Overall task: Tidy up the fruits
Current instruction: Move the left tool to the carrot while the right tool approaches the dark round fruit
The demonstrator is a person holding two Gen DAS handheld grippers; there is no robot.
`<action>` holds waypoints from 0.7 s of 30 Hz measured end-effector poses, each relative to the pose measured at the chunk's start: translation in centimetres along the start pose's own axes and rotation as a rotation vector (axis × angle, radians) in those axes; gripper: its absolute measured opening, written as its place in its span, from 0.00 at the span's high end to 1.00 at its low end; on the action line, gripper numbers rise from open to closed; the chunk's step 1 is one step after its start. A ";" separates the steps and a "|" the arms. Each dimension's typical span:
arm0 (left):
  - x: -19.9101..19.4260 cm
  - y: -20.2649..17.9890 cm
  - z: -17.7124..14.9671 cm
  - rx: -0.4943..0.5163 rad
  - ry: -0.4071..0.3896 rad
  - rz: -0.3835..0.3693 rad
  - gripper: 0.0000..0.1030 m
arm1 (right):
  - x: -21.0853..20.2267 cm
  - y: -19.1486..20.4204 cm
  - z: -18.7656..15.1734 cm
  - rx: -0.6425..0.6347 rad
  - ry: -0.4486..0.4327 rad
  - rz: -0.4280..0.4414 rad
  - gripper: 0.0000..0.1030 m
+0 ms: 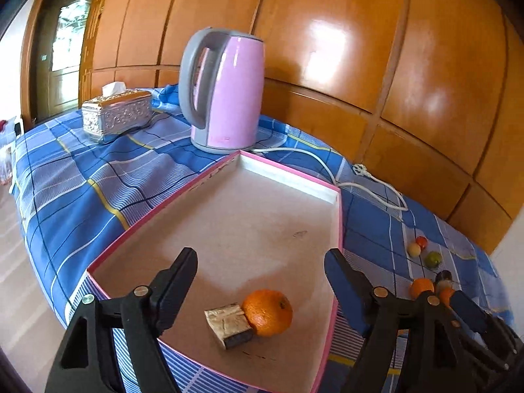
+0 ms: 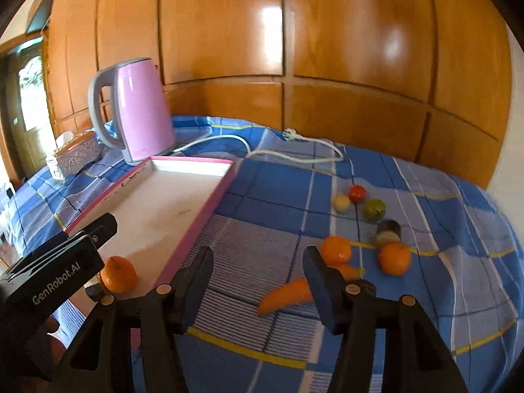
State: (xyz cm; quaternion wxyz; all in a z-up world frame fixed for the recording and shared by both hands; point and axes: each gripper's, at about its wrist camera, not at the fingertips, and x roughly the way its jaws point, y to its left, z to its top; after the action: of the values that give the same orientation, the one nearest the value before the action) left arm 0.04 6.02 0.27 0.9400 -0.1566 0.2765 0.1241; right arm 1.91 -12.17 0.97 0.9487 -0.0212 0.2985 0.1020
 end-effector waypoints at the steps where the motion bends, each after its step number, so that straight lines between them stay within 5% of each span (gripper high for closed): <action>1: 0.0 -0.2 -0.1 0.011 0.001 -0.005 0.22 | -0.3 -0.6 -0.1 0.030 -0.005 -0.010 0.45; 4: -0.2 -0.8 -0.3 0.040 -0.004 -0.022 0.22 | -0.9 -2.5 -0.2 0.107 -0.006 -0.006 0.63; 16: -0.4 -4.6 -1.6 0.208 0.065 -0.175 0.22 | 0.6 -10.6 -3.3 0.471 0.203 -0.016 0.63; 21: -0.3 -5.7 -2.2 0.254 0.089 -0.235 0.26 | 0.5 -10.3 -3.3 0.452 0.193 -0.035 0.63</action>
State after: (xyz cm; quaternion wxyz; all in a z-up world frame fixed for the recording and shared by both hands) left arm 0.52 -0.12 -0.03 0.9470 -0.0734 0.3112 -0.0297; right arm 2.58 -22.47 -2.18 0.8981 0.1767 0.4026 0.0136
